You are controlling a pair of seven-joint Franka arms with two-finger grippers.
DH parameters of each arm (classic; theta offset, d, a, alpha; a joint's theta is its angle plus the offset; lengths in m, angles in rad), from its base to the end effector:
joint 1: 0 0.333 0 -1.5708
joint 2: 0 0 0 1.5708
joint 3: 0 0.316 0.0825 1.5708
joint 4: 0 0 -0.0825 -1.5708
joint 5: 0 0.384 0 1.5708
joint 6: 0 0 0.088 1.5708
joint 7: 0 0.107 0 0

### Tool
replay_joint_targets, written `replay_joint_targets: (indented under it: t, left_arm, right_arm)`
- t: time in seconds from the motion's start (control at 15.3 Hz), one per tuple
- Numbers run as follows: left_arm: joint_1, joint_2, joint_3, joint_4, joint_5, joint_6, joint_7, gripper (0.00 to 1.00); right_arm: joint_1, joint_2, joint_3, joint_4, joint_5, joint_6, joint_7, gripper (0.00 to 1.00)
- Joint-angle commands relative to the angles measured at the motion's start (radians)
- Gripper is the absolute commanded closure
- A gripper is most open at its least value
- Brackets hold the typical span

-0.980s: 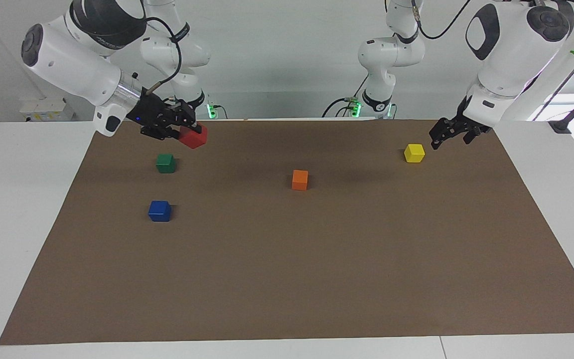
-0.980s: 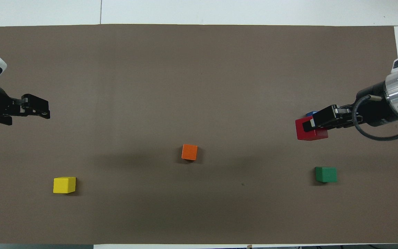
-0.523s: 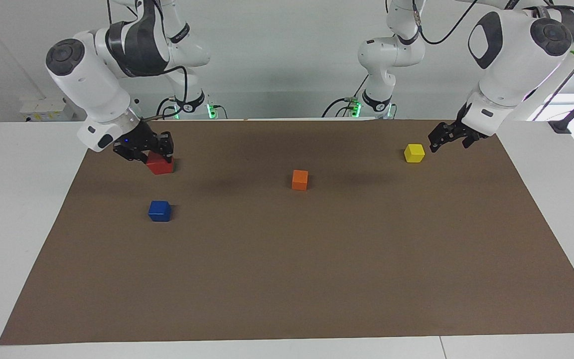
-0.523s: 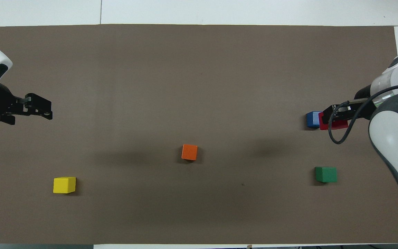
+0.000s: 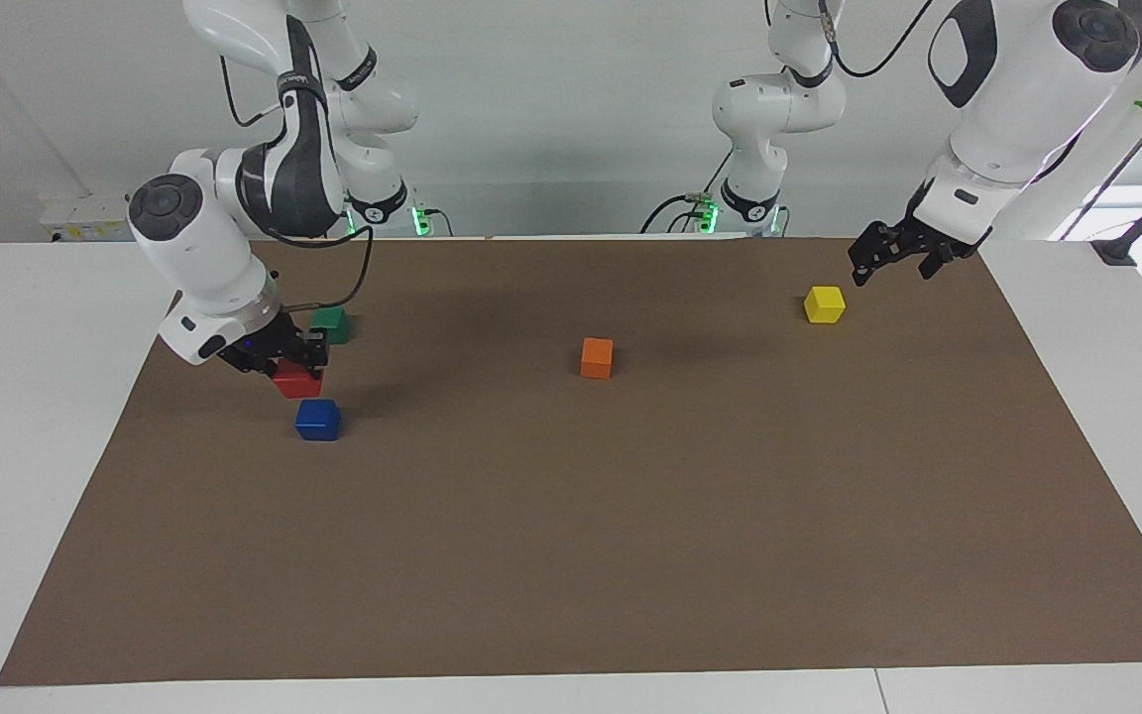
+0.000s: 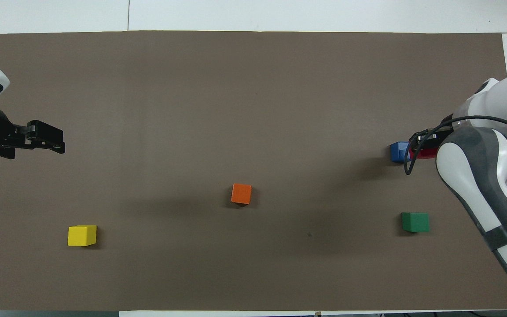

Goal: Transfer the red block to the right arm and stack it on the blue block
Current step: 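Lower the red cube onto the blue cube with the right gripper, then open the right gripper to release the red cube on the blue cube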

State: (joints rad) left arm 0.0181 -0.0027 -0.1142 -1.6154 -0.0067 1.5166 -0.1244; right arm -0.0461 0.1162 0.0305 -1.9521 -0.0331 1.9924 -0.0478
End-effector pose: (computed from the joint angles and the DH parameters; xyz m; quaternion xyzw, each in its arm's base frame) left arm 0.5435 -0.0532 0.6006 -0.9987 -0.0141 0.0481 0.0021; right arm 0.5749 -0.0114 0.4132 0.9989 0.0234 -0.0383 0.0119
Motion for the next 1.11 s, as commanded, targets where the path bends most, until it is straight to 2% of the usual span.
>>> replay_joint_targets:
  t: [0.0, 0.59, 1.05]
  left_arm:
    - [0.008, -0.014, 0.007, -0.001, -0.012, 0.066, 0.012, 0.0]
    - [0.006, -0.025, 0.008, -0.001, -0.012, 0.07, 0.005, 0.0]
    - [0.011, -0.045, 0.01, -0.017, -0.012, 0.068, 0.003, 0.0]
  right_arm:
    - [-0.008, 0.016, 0.012, -0.053, -0.045, 0.098, 0.069, 1.0]
    - [0.002, 0.034, 0.014, -0.094, -0.056, 0.183, 0.106, 1.0]
    - [-0.009, 0.03, 0.014, -0.114, -0.05, 0.198, 0.098, 1.0]
